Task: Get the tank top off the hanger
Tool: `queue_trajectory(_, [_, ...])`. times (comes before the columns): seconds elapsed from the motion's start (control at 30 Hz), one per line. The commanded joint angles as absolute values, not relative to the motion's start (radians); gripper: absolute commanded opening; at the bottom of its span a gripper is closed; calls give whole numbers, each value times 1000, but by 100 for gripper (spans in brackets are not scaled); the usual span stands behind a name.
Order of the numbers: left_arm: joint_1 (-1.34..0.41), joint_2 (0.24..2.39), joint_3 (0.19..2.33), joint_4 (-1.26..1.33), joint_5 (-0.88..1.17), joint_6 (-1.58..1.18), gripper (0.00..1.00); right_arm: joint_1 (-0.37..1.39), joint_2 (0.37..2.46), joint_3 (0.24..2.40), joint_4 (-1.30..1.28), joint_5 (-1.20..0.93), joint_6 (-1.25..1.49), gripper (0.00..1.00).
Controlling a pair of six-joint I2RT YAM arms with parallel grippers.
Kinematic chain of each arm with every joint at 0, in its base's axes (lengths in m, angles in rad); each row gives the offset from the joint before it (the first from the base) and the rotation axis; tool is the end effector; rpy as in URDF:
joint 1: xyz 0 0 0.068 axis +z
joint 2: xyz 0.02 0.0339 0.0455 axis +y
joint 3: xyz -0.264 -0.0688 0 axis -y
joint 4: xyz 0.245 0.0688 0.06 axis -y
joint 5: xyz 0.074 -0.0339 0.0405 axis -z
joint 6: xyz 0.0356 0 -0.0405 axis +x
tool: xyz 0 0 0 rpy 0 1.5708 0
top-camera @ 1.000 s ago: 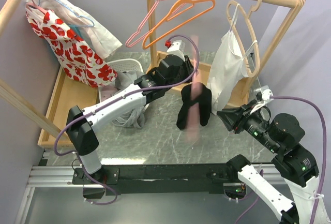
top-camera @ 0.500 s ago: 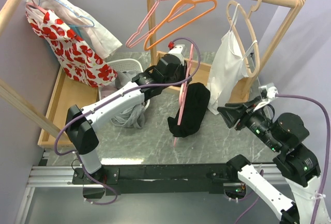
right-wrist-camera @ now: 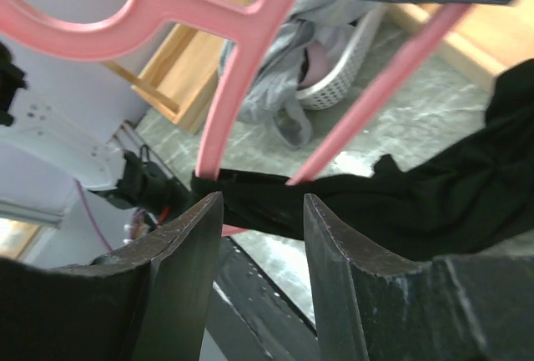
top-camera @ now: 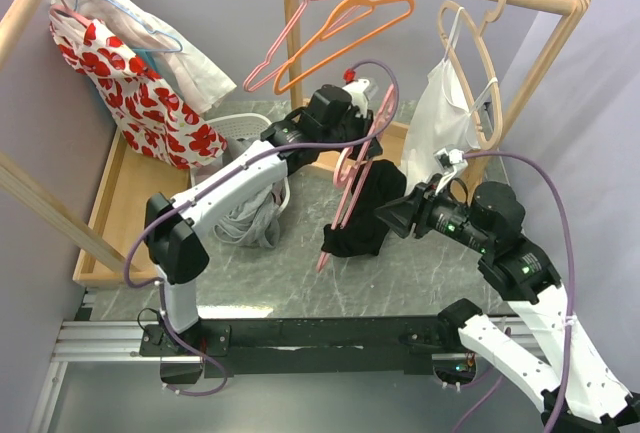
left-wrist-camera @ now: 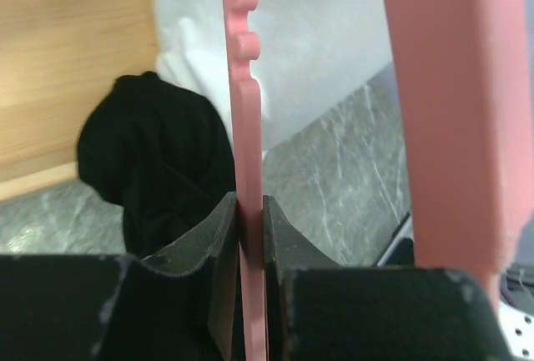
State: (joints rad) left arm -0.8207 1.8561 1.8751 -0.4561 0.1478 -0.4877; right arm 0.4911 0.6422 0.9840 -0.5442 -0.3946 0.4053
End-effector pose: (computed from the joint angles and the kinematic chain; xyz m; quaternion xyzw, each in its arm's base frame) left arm 0.2941 -0.3233 0.3852 0.1785 0.8231 -0.3753 0.3870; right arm 0.1029 0.0705 0.3888 -0.1564 0.7539 0.4055 0.4927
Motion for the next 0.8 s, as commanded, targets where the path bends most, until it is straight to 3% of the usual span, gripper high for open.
queue_trajectory(0.0, [-824,1887,1936,-488,294,-448,1,497,640,951,-348,-462,472,52])
queue_trajectory(0.3, [-825,1898,1940,-495,330,-442,1,506,733,894,-184,-554,522,52])
queue_trajectory(0.5, [-828,1899,1947,-489,354,-448,1,512,762,868,-134,-532,538,62])
queue_trajectory(0.77, [-845,1905,1948,-485,359,-453,1,517,798,815,-5,-512,609,65])
